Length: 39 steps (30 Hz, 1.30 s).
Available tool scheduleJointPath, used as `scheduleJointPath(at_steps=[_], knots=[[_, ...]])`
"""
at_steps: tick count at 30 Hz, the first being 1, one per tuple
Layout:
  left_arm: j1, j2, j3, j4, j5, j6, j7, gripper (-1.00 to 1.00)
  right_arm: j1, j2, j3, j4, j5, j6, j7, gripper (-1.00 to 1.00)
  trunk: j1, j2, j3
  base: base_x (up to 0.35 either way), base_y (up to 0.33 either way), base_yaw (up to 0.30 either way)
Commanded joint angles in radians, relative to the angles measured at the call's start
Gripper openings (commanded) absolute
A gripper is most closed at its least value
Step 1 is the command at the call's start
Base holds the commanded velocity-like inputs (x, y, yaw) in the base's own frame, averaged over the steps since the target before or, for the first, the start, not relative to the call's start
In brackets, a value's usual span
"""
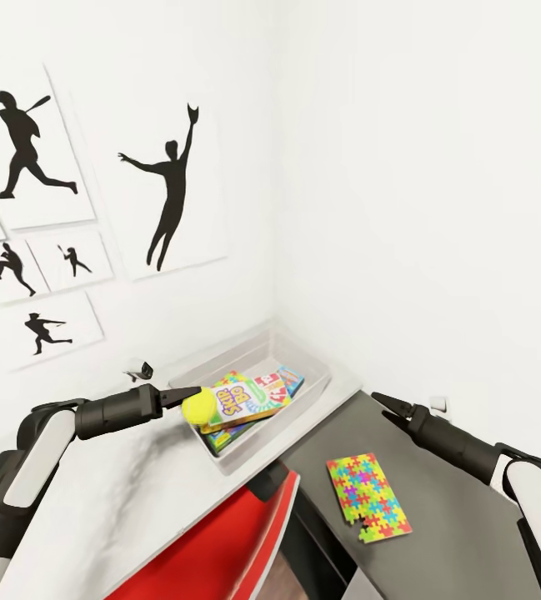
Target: Put all the toys in the child's room - the three board games (two on the bed and one on the table), the two jigsaw puzzles on the table, and the tennis ball on the table - inside the toy box on the table in the child's room.
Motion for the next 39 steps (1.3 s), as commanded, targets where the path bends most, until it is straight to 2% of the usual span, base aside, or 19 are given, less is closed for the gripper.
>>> scheduleJointPath(at_steps=[1,39], knots=[[-0.001,0.001,-0.001,0.000,-0.001,0.002,-0.003,-1.00,-0.001,0.000,-0.002,0.000,0.007,0.004,0.008,1.00,0.001,-0.002,-0.002,0.164,0.000,0.000],[-0.003,-0.002,0.004,0.000,-0.002,0.002,0.003,-1.00,-0.001,0.001,-0.002,0.000,0.007,0.003,0.007,1.00,0.001,-0.002,-0.002,0.010,0.000,0.013]])
